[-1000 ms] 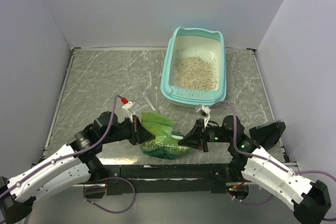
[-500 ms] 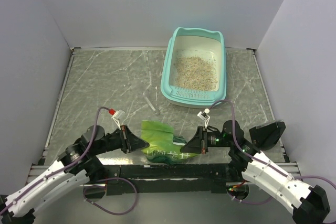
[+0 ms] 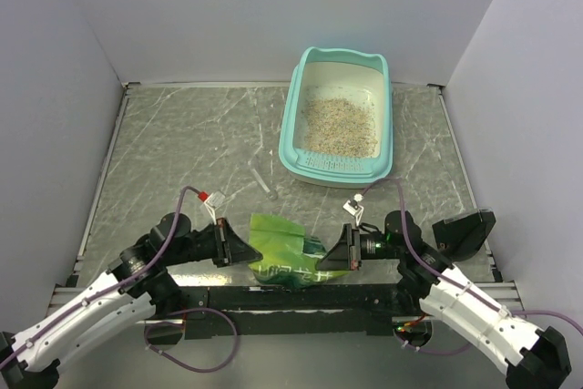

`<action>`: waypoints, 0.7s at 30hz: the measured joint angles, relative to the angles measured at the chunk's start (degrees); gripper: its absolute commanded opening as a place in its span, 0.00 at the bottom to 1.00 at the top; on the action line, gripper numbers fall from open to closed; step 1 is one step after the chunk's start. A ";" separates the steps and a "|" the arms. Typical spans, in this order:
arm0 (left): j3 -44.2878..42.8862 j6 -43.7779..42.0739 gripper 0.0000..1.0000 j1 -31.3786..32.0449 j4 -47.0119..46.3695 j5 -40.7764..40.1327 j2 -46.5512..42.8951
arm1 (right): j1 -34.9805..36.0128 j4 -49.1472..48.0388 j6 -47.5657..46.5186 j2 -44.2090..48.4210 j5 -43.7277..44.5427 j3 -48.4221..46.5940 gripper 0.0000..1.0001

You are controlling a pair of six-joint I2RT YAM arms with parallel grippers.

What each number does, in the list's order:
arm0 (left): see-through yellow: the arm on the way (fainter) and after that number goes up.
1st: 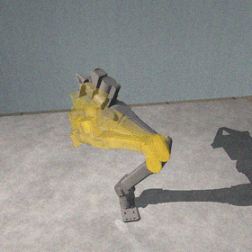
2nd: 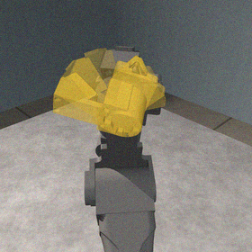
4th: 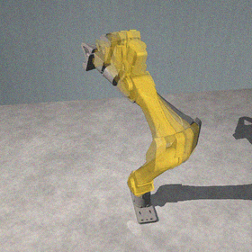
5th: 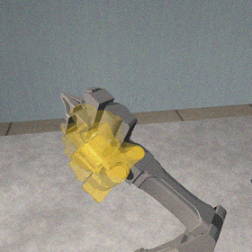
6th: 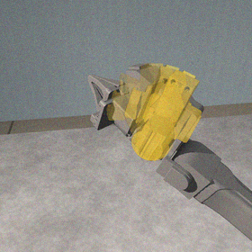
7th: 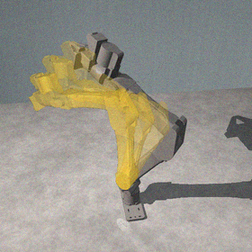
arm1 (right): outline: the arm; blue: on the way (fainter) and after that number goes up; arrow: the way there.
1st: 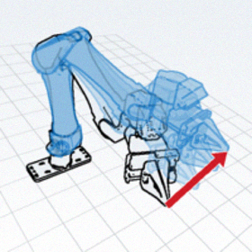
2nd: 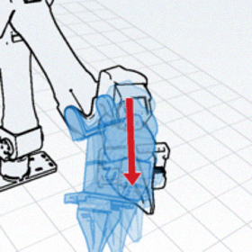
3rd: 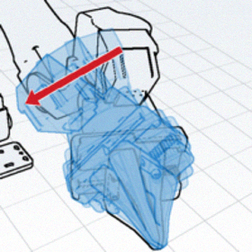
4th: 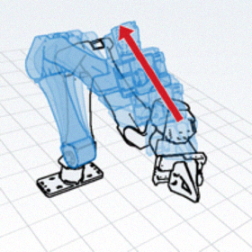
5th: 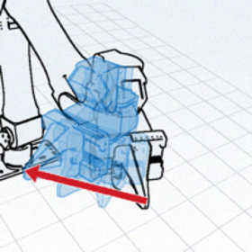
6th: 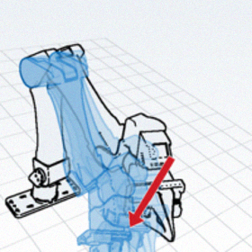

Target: Fill the litter box with clean litter

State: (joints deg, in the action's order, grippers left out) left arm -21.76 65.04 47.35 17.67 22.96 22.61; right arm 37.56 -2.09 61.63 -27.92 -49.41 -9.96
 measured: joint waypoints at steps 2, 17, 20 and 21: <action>0.00 0.92 0.01 0.00 0.94 0.81 -1.01 | 0.00 1.75 -0.44 1.31 -0.02 0.00 0.04; 2.91 3.41 0.01 -0.28 6.80 2.56 -8.59 | -1.25 34.18 -25.49 -1.25 12.59 -21.66 0.67; 2.91 3.39 0.01 -0.28 6.97 2.71 -8.26 | -1.25 39.06 -31.80 -2.27 17.88 -30.51 0.65; 2.91 3.39 0.01 -0.28 6.97 2.73 -8.11 | -1.25 40.11 -33.94 -2.47 19.19 -33.18 0.65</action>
State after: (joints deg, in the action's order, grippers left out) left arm -18.85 68.42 47.07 24.64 25.69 14.50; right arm 36.32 38.02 27.68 -30.39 -30.22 -43.13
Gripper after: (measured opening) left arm 0.022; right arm 0.665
